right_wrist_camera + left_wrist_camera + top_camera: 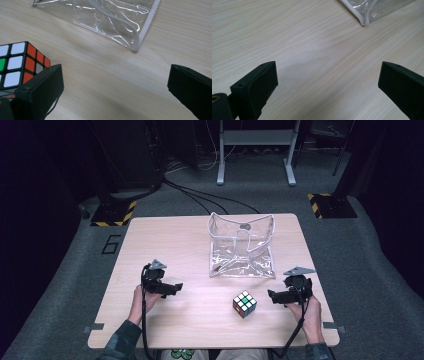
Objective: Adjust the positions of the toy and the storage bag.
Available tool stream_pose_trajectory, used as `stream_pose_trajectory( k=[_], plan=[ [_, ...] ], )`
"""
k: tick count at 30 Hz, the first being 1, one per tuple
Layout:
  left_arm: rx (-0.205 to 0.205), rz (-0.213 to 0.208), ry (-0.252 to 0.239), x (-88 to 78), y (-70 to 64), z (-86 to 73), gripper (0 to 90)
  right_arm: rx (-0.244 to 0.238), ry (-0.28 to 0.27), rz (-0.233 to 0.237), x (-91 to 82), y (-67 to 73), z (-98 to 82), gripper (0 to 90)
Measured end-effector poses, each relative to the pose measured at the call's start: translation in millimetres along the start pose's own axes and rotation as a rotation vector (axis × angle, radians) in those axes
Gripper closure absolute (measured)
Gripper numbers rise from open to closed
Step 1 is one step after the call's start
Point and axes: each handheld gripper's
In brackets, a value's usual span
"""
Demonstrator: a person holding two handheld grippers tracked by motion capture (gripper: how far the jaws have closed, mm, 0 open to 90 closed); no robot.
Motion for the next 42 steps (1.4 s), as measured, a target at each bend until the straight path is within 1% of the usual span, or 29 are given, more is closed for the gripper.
stream_pose_trajectory(
  k=[2, 4, 8, 9, 10, 11, 12, 13, 15, 16, 17, 20, 21, 23, 24, 25, 26, 27, 28, 29, 30, 32, 33, 35, 36, 39, 41, 42],
  plan=[
    [0.004, 0.003, -0.002, 0.0, -0.6, 2.4, 2.7, 0.004, 0.0, 0.003, -1.0, 0.3, 1.9, 0.0],
    [0.005, -0.005, -0.004, 0.1, -0.8, 5.7, 2.6, -0.006, -0.004, 0.002, -2.5, 0.5, 5.6, 0.0],
    [0.013, -0.01, -0.004, 1.3, -1.4, 12.8, 2.7, -0.001, -0.003, 0.005, -4.9, 1.1, 10.6, 0.0],
    [0.015, -0.004, -0.01, 1.9, -2.1, 14.7, 2.7, -0.007, -0.008, 0.006, -5.0, 0.3, 11.8, 0.0],
    [0.022, -0.003, -0.002, 2.0, -2.1, 16.1, 3.0, -0.001, -0.004, 0.013, -5.8, 0.3, 13.2, 0.0],
    [0.015, -0.015, -0.005, 3.1, -2.6, 18.7, 3.0, -0.002, -0.004, 0.015, -6.0, -0.5, 15.3, 0.0],
    [0.015, -0.015, -0.005, 3.1, -2.6, 18.7, 3.1, -0.003, -0.006, 0.016, -5.8, -0.7, 16.3, 0.0],
    [0.02, -0.02, -0.002, 4.0, -3.5, 23.0, 3.2, -0.008, -0.004, 0.018, -6.3, -1.3, 18.0, 0.0],
    [0.023, -0.023, 0.002, 4.1, -3.7, 25.2, 3.3, -0.012, -0.008, 0.021, -6.3, -1.9, 19.5, 0.0],
    [0.026, -0.026, -0.003, 4.6, -4.0, 27.8, 3.5, -0.005, -0.006, 0.02, -6.8, -1.5, 21.2, 0.0],
    [0.025, -0.024, -0.005, 5.3, -4.7, 29.2, 3.8, -0.013, -0.009, 0.022, -6.9, -2.1, 23.3, 0.0],
    [0.034, -0.027, 0.004, 6.8, -5.5, 36.2, 3.9, -0.017, -0.014, 0.027, -7.9, -2.5, 28.2, 0.0],
    [0.034, -0.031, 0.0, 7.2, -5.7, 38.7, 3.9, -0.009, -0.01, 0.031, -9.0, -2.1, 30.1, 0.0],
    [0.04, -0.03, -0.012, 7.1, -6.7, 45.9, 4.0, -0.016, -0.02, 0.034, -10.9, -2.9, 35.8, 0.1],
    [0.045, -0.032, -0.01, 6.9, -6.6, 48.3, 4.0, -0.018, -0.023, 0.036, -11.1, -3.4, 37.6, 0.2],
    [0.037, -0.038, -0.017, 7.3, -6.9, 50.5, 4.0, -0.018, -0.021, 0.04, -11.9, -3.8, 39.3, 0.2],
    [0.037, -0.038, -0.017, 7.3, -6.9, 50.5, 4.0, -0.018, -0.021, 0.04, -11.9, -3.8, 39.3, 0.2],
    [0.037, -0.038, -0.02, 7.4, -6.8, 52.8, 4.1, -0.019, -0.023, 0.046, -12.0, -4.4, 43.0, 0.3],
    [0.045, -0.039, -0.015, 7.3, -6.5, 55.1, 4.1, -0.019, -0.023, 0.046, -12.0, -4.4, 43.0, 0.3],
    [0.041, -0.042, -0.022, 8.6, -6.5, 59.1, 4.2, -0.026, -0.021, 0.043, -12.1, -4.6, 46.3, 0.4],
    [0.049, -0.04, -0.014, 8.8, -6.2, 61.4, 4.3, -0.028, -0.021, 0.049, -12.3, -5.1, 47.9, 0.4],
    [0.048, -0.043, -0.012, 9.7, -5.9, 64.3, 4.3, -0.027, -0.024, 0.051, -12.5, -5.2, 49.7, 0.4],
    [0.05, -0.046, -0.013, 9.7, -5.4, 66.1, 4.6, -0.032, -0.03, 0.052, -13.9, -5.6, 53.1, 0.4],
    [0.047, -0.043, -0.026, 9.8, -5.6, 70.9, 4.6, -0.028, -0.031, 0.053, -14.7, -5.6, 54.8, 0.4],
    [0.055, -0.044, -0.021, 9.5, -5.3, 73.5, 4.8, -0.025, -0.033, 0.056, -15.1, -5.6, 56.6, 0.4],
    [0.059, -0.046, -0.022, 9.2, -5.6, 80.7, 4.8, -0.039, -0.033, 0.057, -15.7, -6.1, 62.3, 0.4],
    [0.056, -0.048, -0.028, 9.4, -6.0, 85.0, 4.8, -0.034, -0.031, 0.058, -16.4, -5.3, 66.1, 0.5],
    [0.062, -0.047, -0.025, 9.5, -5.9, 87.0, 4.8, -0.039, -0.032, 0.059, -16.7, -5.3, 68.0, 0.5]
  ],
)
Point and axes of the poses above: each handheld gripper's, and its own axes: x roughly forward along the jaws, z roughly out of its top, y roughly to its left, and after that the axes turned 9 degrees about -z, right-handed
